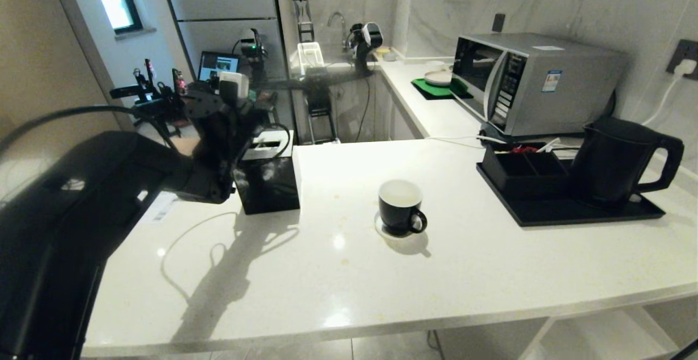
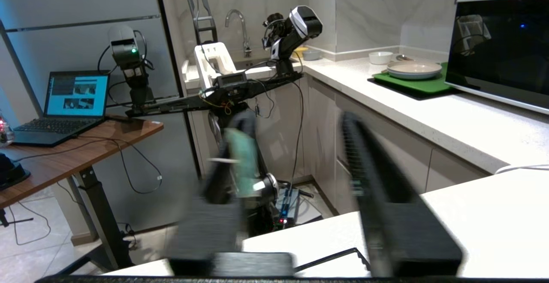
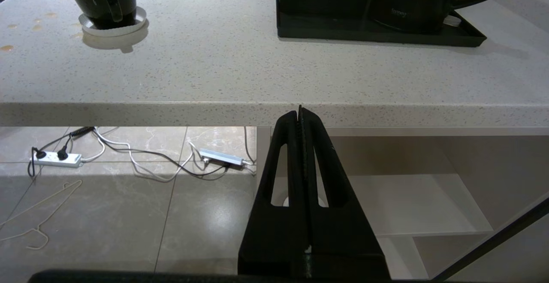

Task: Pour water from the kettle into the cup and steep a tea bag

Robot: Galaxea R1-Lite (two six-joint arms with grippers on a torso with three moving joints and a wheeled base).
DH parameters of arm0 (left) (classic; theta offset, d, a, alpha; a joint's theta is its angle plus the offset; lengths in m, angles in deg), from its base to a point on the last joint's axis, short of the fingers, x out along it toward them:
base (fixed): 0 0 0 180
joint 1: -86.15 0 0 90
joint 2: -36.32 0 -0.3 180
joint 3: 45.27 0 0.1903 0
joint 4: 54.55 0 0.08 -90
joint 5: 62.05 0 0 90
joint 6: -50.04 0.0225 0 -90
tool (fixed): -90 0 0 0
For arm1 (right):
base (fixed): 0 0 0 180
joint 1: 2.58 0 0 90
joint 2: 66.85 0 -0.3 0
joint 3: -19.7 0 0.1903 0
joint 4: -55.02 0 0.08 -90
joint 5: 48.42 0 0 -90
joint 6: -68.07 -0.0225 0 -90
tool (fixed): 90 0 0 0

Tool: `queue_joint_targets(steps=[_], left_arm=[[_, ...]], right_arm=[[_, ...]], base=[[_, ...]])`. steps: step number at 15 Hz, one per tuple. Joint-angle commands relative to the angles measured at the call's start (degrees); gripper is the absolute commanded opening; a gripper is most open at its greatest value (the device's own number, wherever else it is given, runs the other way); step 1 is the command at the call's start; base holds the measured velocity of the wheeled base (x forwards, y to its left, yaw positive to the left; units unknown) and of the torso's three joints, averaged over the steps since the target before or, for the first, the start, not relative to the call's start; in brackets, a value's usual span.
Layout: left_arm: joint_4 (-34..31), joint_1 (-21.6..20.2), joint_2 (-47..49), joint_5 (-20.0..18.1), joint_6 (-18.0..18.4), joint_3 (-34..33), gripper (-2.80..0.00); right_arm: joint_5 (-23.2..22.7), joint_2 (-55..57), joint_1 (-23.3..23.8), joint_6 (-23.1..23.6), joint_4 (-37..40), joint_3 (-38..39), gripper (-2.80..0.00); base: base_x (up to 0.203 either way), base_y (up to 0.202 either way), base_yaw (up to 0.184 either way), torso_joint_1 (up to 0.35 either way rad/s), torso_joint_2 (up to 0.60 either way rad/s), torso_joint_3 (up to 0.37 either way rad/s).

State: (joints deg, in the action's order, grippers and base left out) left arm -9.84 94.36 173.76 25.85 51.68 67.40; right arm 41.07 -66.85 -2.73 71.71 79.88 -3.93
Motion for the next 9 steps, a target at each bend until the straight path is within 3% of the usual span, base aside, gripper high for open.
queue_joint_targets(steps=[1,9], left_arm=[[0.47,-0.03,-0.24,0.00,0.02,-0.01,0.00],[0.65,-0.03,-0.24,0.09,0.02,-0.01,0.00]], right_arm=[[-0.02,0.09,-0.02,0.06,0.01,0.00,-2.80],[-0.02,0.09,-0.02,0.06,-0.08,0.00,-2.80]], base=[[0.000,0.000,0.000,0.000,0.00,0.000],[0.000,0.000,0.000,0.000,0.00,0.000]])
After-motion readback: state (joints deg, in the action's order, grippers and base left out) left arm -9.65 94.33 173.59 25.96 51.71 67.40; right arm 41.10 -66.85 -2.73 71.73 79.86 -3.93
